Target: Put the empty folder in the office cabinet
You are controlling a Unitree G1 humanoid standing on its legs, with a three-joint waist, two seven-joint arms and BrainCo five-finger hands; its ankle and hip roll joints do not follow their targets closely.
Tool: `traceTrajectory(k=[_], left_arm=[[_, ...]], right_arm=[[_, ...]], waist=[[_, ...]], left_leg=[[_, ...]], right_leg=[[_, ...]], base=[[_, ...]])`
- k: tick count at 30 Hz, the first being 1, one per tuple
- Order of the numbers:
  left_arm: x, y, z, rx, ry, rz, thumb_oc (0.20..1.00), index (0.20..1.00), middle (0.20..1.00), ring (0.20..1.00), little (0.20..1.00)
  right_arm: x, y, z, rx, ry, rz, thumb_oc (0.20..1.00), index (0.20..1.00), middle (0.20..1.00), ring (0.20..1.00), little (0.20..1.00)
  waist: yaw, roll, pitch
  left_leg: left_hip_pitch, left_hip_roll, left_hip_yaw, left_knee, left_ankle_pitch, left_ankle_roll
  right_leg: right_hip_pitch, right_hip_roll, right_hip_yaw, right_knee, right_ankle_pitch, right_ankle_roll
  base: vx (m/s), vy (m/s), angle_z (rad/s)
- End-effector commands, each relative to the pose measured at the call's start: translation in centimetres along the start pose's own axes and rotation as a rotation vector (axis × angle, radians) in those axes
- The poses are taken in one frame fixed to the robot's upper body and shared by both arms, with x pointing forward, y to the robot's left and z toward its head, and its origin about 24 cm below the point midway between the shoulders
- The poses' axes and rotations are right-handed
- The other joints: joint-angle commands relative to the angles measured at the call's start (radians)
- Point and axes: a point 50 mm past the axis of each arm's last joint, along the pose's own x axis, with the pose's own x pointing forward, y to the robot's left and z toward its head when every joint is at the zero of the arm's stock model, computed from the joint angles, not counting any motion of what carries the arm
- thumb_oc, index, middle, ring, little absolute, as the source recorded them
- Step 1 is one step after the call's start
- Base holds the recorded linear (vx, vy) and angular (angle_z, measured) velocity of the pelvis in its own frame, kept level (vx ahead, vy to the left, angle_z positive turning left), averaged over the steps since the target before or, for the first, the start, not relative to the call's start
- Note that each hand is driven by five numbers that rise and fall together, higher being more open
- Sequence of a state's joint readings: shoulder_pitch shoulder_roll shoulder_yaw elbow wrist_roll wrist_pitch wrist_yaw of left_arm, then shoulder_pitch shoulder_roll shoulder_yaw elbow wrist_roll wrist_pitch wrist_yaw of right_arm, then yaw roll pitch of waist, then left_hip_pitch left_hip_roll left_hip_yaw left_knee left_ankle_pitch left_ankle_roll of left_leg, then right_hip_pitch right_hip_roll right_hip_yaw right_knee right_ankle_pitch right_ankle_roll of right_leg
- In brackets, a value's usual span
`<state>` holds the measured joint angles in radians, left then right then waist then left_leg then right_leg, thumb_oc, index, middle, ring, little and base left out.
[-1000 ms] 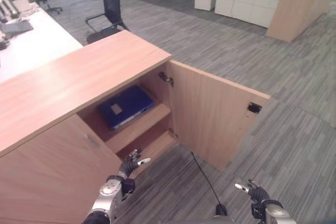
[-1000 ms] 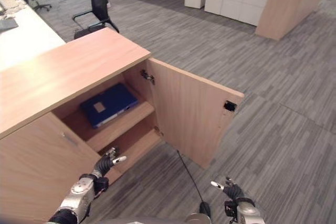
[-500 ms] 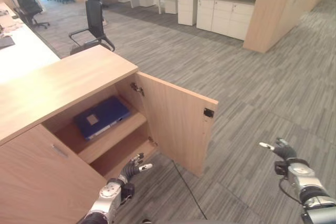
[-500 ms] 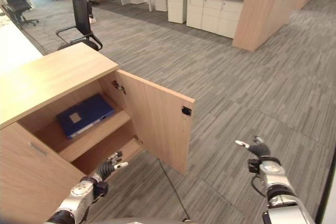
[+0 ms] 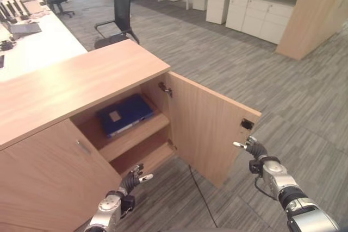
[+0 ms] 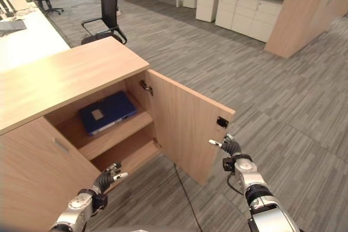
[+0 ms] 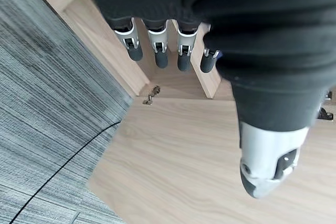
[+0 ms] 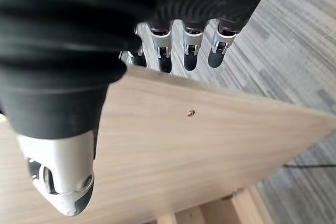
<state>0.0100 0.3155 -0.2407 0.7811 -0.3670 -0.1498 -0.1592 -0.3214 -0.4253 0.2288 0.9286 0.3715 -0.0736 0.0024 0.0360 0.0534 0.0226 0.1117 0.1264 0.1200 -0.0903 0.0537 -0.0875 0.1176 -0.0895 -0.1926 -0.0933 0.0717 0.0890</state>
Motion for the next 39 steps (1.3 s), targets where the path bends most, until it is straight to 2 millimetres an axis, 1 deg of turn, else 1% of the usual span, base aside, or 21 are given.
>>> traceTrajectory(k=[1, 2, 6, 13, 18, 21, 22, 23, 24, 25, 26, 27, 28, 30, 31, 32, 35, 36, 37, 38, 39], left_arm=[[0.5, 1.0, 2.6, 0.047, -0.091, 0.021, 1.000, 1.000, 1.000, 1.000, 1.000], [0.5, 1.0, 2.6, 0.047, -0.091, 0.021, 1.000, 1.000, 1.000, 1.000, 1.000], [0.6, 1.0, 2.5, 0.052, -0.084, 0.028, 1.000, 1.000, 1.000, 1.000, 1.000], [0.6, 0.9, 2.7, 0.065, -0.089, 0.027, 1.000, 1.000, 1.000, 1.000, 1.000], [0.6, 1.2, 3.0, 0.072, -0.097, 0.039, 1.000, 1.000, 1.000, 1.000, 1.000], [0.6, 1.3, 2.9, 0.074, -0.093, 0.047, 1.000, 1.000, 1.000, 1.000, 1.000], [0.7, 1.4, 3.1, 0.093, -0.093, 0.050, 1.000, 1.000, 1.000, 1.000, 1.000], [0.7, 1.4, 3.1, 0.101, -0.094, 0.047, 1.000, 1.000, 1.000, 1.000, 1.000], [0.7, 1.4, 3.1, 0.101, -0.093, 0.046, 1.000, 1.000, 1.000, 1.000, 1.000], [0.7, 1.3, 3.0, 0.104, -0.092, 0.046, 1.000, 1.000, 1.000, 1.000, 1.000], [0.7, 1.3, 3.0, 0.104, -0.092, 0.046, 1.000, 1.000, 1.000, 1.000, 1.000], [0.6, 1.4, 2.9, 0.097, -0.093, 0.052, 1.000, 1.000, 1.000, 1.000, 1.000], [0.6, 1.4, 2.9, 0.097, -0.092, 0.052, 1.000, 1.000, 1.000, 1.000, 1.000], [0.6, 1.4, 2.9, 0.076, -0.101, 0.069, 1.000, 1.000, 1.000, 1.000, 1.000], [0.6, 1.5, 2.9, 0.076, -0.100, 0.069, 1.000, 1.000, 1.000, 1.000, 1.000], [0.5, 1.4, 2.8, 0.064, -0.101, 0.074, 1.000, 1.000, 1.000, 1.000, 1.000], [0.5, 1.6, 2.8, 0.041, -0.107, 0.101, 1.000, 1.000, 1.000, 1.000, 1.000], [0.6, 1.6, 2.9, 0.033, -0.111, 0.105, 1.000, 1.000, 1.000, 1.000, 1.000], [0.9, 1.4, 3.3, 0.023, -0.127, 0.106, 1.000, 1.000, 1.000, 1.000, 1.000], [0.9, 1.3, 3.4, 0.023, -0.128, 0.106, 1.000, 1.000, 1.000, 1.000, 1.000], [1.0, 1.1, 3.5, 0.016, -0.133, 0.100, 1.000, 1.000, 1.000, 1.000, 1.000]], right_arm=[[1.0, 3.0, 3.7, -0.016, -0.127, 0.094, 1.000, 1.000, 1.000, 1.000, 1.000], [1.0, 3.0, 3.7, -0.016, -0.127, 0.094, 1.000, 1.000, 1.000, 1.000, 1.000], [0.9, 5.2, 4.2, -0.029, -0.152, 0.166, 1.000, 1.000, 1.000, 1.000, 1.000], [0.8, 6.6, 5.0, -0.030, -0.183, 0.199, 1.000, 1.000, 1.000, 1.000, 1.000], [0.0, 8.1, 5.6, -0.013, -0.251, 0.263, 1.000, 1.000, 1.000, 1.000, 1.000], [-0.8, 8.7, 5.1, -0.028, -0.269, 0.301, 1.000, 1.000, 1.000, 1.000, 1.000], [-1.8, 9.2, 3.5, -0.095, -0.255, 0.348, 1.000, 1.000, 1.000, 1.000, 1.000], [-2.1, 9.4, 2.8, -0.124, -0.244, 0.365, 1.000, 1.000, 1.000, 1.000, 1.000], [-2.1, 9.4, 2.8, -0.124, -0.244, 0.365, 1.000, 1.000, 1.000, 1.000, 1.000], [-2.7, 9.9, 1.5, -0.144, -0.218, 0.393, 1.000, 1.000, 1.000, 1.000, 1.000], [-2.7, 9.9, 1.5, -0.144, -0.218, 0.393, 1.000, 1.000, 1.000, 1.000, 1.000], [-3.1, 10.7, 0.6, -0.140, -0.194, 0.424, 1.000, 1.000, 1.000, 1.000, 1.000], [-3.1, 10.7, 0.5, -0.140, -0.194, 0.425, 1.000, 1.000, 1.000, 1.000, 1.000], [-3.6, 11.9, 0.3, -0.137, -0.195, 0.467, 1.000, 1.000, 1.000, 1.000, 1.000], [-3.6, 11.9, 0.3, -0.137, -0.195, 0.467, 1.000, 1.000, 1.000, 1.000, 1.000], [-3.7, 12.4, 0.2, -0.136, -0.194, 0.484, 1.000, 1.000, 1.000, 1.000, 1.000], [-3.8, 13.6, 1.2, -0.137, -0.230, 0.526, 1.000, 1.000, 1.000, 1.000, 1.000], [-3.7, 13.8, 1.3, -0.142, -0.235, 0.530, 1.000, 1.000, 1.000, 1.000, 1.000], [-3.5, 13.9, 1.9, -0.165, -0.248, 0.531, 1.000, 1.000, 1.000, 1.000, 1.000], [-3.5, 13.8, 1.9, -0.165, -0.249, 0.531, 1.000, 1.000, 1.000, 1.000, 1.000], [-3.4, 13.8, 2.0, -0.183, -0.249, 0.529, 1.000, 1.000, 1.000, 1.000, 1.000]], waist=[[0.017, -0.074, 0.000], [0.017, -0.074, 0.000], [0.032, -0.080, -0.001], [0.054, -0.087, 0.001], [0.060, -0.094, 0.006], [0.058, -0.098, 0.005], [0.064, -0.102, 0.006], [0.067, -0.102, 0.005], [0.066, -0.102, 0.004], [0.076, -0.101, 0.004], [0.074, -0.101, 0.003], [0.089, -0.099, 0.005], [0.086, -0.099, 0.004], [0.110, -0.094, 0.013], [0.107, -0.094, 0.012], [0.119, -0.089, 0.014], [0.144, -0.079, 0.037], [0.151, -0.077, 0.049], [0.160, -0.078, 0.089], [0.158, -0.079, 0.087], [0.151, -0.082, 0.092]], left_leg=[[0.021, 0.058, -0.022, 0.051, -0.048, -0.055], [0.021, 0.058, -0.022, 0.051, -0.048, -0.055], [0.014, 0.053, -0.040, 0.043, -0.049, -0.052], [0.003, 0.044, -0.066, 0.038, -0.050, -0.047], [-0.008, 0.038, -0.084, 0.034, -0.048, -0.044], [-0.017, 0.035, -0.096, 0.034, -0.045, -0.043], [-0.033, 0.031, -0.124, 0.029, -0.038, -0.046], [-0.039, 0.029, -0.136, 0.027, -0.034, -0.048], [-0.039, 0.029, -0.138, 0.027, -0.034, -0.048], [-0.053, 0.026, -0.162, 0.024, -0.027, -0.053], [-0.054, 0.026, -0.163, 0.024, -0.027, -0.053], [-0.067, 0.023, -0.185, 0.022, -0.017, -0.059], [-0.068, 0.023, -0.188, 0.022, -0.016, -0.059], [-0.097, 0.017, -0.219, 0.020, 0.002, -0.067], [-0.099, 0.017, -0.222, 0.020, 0.003, -0.067], [-0.108, 0.017, -0.231, 0.016, 0.010, -0.070], [-0.147, 0.012, -0.265, 0.022, 0.029, -0.083], [-0.164, 0.016, -0.264, 0.037, 0.033, -0.088], [-0.228, 0.028, -0.198, 0.143, 0.025, -0.104], [-0.234, 0.026, -0.200, 0.146, 0.028, -0.102], [-0.251, 0.053, -0.110, 0.183, 0.026, -0.093]], right_leg=[[0.012, -0.071, 0.037, 0.091, -0.132, 0.073], [0.012, -0.071, 0.037, 0.091, -0.132, 0.073], [0.012, -0.075, 0.023, 0.087, -0.131, 0.075], [0.014, -0.082, 0.007, 0.083, -0.128, 0.079], [0.013, -0.086, -0.002, 0.083, -0.127, 0.080], [0.011, -0.087, -0.011, 0.087, -0.129, 0.078], [0.012, -0.087, -0.032, 0.092, -0.137, 0.074], [0.016, -0.086, -0.044, 0.091, -0.139, 0.072], [0.016, -0.086, -0.046, 0.090, -0.140, 0.072], [0.021, -0.084, -0.067, 0.086, -0.143, 0.069], [0.022, -0.084, -0.069, 0.086, -0.143, 0.069], [0.027, -0.084, -0.088, 0.076, -0.141, 0.067], [0.028, -0.083, -0.091, 0.075, -0.141, 0.066], [0.033, -0.079, -0.118, 0.054, -0.136, 0.065], [0.034, -0.079, -0.120, 0.052, -0.136, 0.065], [0.034, -0.078, -0.128, 0.042, -0.134, 0.066], [0.034, -0.079, -0.148, 0.018, -0.121, 0.067], [0.034, -0.083, -0.154, 0.015, -0.120, 0.068], [0.044, -0.103, -0.187, 0.011, -0.119, 0.071], [0.040, -0.105, -0.189, 0.010, -0.114, 0.072], [0.044, -0.119, -0.218, 0.011, -0.111, 0.072]], base=[[0.02, 0.022, 0.12], [0.01, 0.024, 0.11], [0.01, 0.026, 0.04], [0.00, 0.023, 0.08], [-0.02, 0.019, 0.08], [-0.04, 0.005, 0.11], [-0.05, -0.007, 0.23], [-0.05, -0.008, 0.35], [-0.04, -0.013, 0.43], [-0.03, -0.009, 0.51], [-0.07, -0.019, 0.33], [-0.04, -0.014, 0.36], [-0.09, -0.018, 0.41], [-0.08, -0.006, 0.58], [-0.06, 0.000, 0.46], [-0.08, 0.005, 0.39], [-0.13, 0.020, 0.41], [-0.21, 0.086, 0.52], [-0.19, 0.085, 0.50], [-0.19, 0.124, 0.71], [-0.09, 0.110, 0.84]])
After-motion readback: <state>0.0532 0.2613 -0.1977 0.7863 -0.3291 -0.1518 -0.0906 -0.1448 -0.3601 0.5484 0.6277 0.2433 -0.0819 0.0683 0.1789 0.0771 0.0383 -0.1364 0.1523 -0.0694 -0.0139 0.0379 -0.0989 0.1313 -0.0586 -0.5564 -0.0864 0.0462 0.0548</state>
